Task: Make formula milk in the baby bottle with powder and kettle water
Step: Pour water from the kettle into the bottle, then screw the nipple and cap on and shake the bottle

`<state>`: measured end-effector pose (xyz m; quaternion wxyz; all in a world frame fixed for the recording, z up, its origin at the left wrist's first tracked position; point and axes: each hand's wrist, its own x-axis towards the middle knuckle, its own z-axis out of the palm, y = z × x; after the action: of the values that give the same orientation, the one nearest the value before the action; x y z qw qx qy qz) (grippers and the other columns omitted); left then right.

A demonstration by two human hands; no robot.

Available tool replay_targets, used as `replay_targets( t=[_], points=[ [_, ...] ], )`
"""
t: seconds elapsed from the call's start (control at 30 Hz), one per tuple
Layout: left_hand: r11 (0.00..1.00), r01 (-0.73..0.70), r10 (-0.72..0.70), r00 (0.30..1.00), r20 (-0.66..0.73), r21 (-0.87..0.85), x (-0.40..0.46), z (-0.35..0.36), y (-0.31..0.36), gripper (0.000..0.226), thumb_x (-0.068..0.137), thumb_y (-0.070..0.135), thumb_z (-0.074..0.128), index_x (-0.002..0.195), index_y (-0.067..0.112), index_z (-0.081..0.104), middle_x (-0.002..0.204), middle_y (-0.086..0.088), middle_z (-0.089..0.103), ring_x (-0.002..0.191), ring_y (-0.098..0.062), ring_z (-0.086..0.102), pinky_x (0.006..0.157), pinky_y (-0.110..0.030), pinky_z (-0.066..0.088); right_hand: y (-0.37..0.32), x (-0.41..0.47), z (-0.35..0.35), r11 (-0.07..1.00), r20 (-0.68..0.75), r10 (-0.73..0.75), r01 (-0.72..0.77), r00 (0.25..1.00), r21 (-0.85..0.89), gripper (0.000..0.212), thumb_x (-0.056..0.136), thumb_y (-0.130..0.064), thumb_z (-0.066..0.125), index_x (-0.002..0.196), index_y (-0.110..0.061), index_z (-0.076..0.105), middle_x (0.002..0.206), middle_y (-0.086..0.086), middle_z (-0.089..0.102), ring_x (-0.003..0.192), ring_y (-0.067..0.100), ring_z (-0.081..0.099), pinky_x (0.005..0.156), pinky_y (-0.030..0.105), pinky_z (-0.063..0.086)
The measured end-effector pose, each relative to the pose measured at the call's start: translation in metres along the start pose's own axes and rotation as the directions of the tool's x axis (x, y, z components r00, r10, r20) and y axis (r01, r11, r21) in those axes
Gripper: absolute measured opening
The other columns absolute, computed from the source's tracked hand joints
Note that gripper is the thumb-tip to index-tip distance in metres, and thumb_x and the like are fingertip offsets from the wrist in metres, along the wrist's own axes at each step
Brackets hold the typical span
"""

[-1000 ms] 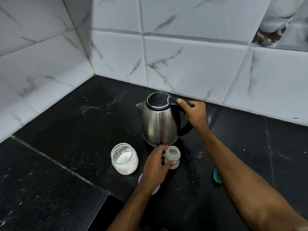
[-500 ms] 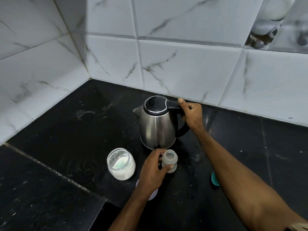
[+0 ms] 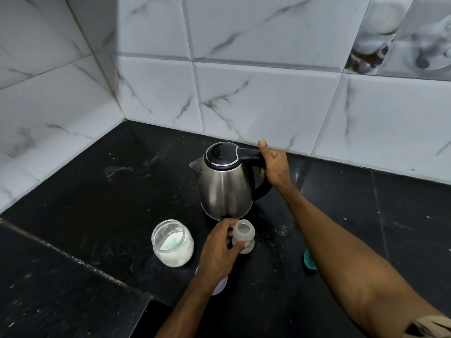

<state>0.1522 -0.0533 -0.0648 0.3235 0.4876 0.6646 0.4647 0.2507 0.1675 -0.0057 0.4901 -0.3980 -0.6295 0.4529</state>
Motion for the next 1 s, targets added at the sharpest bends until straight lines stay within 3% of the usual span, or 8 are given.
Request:
replay_targets(
  t=[0.1,0.2,0.3,0.37,0.6,0.77,0.87,1.0],
  points=[
    [1.000,-0.007,0.007,1.000,0.003,0.011,0.000,-0.001,0.001,0.042,0.077,0.019,0.082,0.113,0.024,0.062,0.115,0.010,0.067,0.105,-0.005,0.065,0.091,-0.031,0.054,-0.003,-0.002,-0.001,0.999,0.012,0.008,-0.007,1.000,-0.040,0.078,0.098,-0.053,0.049,0.056,0.012,0.042,0.045,0.013,0.047,0.040,0.016,0.046,0.047,0.025,0.039],
    [1.000,-0.012,0.012,1.000,0.007,0.011,0.001,-0.001,0.001,0.042,0.077,0.017,0.082,0.113,0.023,0.062,0.115,0.010,0.067,0.104,-0.003,0.064,0.090,-0.029,0.054,-0.005,-0.004,-0.006,0.993,-0.010,-0.020,0.019,1.000,-0.114,0.057,0.102,-0.045,0.047,0.057,-0.010,0.042,0.054,-0.006,0.043,0.051,0.007,0.040,0.055,0.024,0.034],
    [1.000,-0.020,0.020,1.000,0.016,0.005,0.001,-0.001,0.000,0.042,0.077,0.016,0.082,0.113,0.023,0.062,0.114,0.010,0.068,0.104,-0.005,0.065,0.090,-0.030,0.054,-0.006,-0.014,-0.013,0.992,-0.090,-0.027,0.015,0.996,-0.128,0.036,0.103,-0.044,0.045,0.093,-0.016,0.066,0.084,-0.011,0.064,0.078,-0.004,0.056,0.074,0.013,0.041],
    [1.000,-0.023,0.023,1.000,0.021,0.006,0.001,-0.002,-0.001,0.041,0.077,0.016,0.082,0.112,0.024,0.062,0.113,0.010,0.069,0.104,-0.004,0.065,0.089,-0.027,0.053,-0.009,-0.023,-0.020,0.992,-0.154,-0.052,0.032,0.987,-0.125,0.035,0.102,-0.045,0.044,0.108,-0.016,0.063,0.096,-0.008,0.066,0.089,-0.005,0.059,0.079,0.007,0.041],
    [0.998,-0.054,0.054,0.998,0.043,0.018,0.003,-0.005,0.000,0.040,0.078,0.012,0.081,0.114,0.018,0.063,0.114,0.006,0.069,0.103,-0.002,0.065,0.084,-0.013,0.048,-0.017,-0.076,-0.056,0.973,-0.151,-0.110,0.075,0.982,-0.220,0.016,0.096,-0.036,0.061,0.101,-0.022,0.064,0.093,-0.010,0.067,0.083,-0.002,0.060,0.074,0.012,0.046],
    [0.997,-0.079,0.077,0.995,0.058,0.026,0.003,-0.005,-0.002,0.041,0.080,0.009,0.080,0.117,0.013,0.062,0.116,0.001,0.069,0.105,-0.011,0.066,0.088,-0.020,0.052,0.000,-0.135,-0.089,0.936,-0.053,-0.043,0.022,0.998,-0.351,0.009,0.093,-0.031,0.067,0.095,-0.022,0.065,0.095,-0.005,0.068,0.085,0.004,0.063,0.075,0.011,0.047],
    [0.996,-0.087,0.084,0.994,0.068,0.037,0.003,-0.005,-0.002,0.042,0.080,0.010,0.080,0.117,0.013,0.061,0.116,0.002,0.068,0.104,-0.008,0.066,0.085,-0.013,0.050,0.015,-0.165,-0.104,0.915,-0.069,-0.003,-0.025,0.998,-0.404,0.011,0.092,-0.029,0.069,0.098,-0.021,0.065,0.099,-0.009,0.066,0.092,0.002,0.062,0.080,0.011,0.046],
    [0.996,-0.082,0.078,0.993,0.086,0.036,0.003,-0.006,-0.002,0.043,0.080,0.010,0.080,0.118,0.014,0.060,0.116,0.004,0.068,0.103,-0.006,0.065,0.085,-0.013,0.051,0.033,-0.196,-0.121,0.841,-0.061,0.084,-0.104,0.995,-0.530,0.027,0.086,-0.021,0.073,0.111,-0.015,0.063,0.111,-0.003,0.060,0.104,0.010,0.058,0.091,0.023,0.046]
  ],
)
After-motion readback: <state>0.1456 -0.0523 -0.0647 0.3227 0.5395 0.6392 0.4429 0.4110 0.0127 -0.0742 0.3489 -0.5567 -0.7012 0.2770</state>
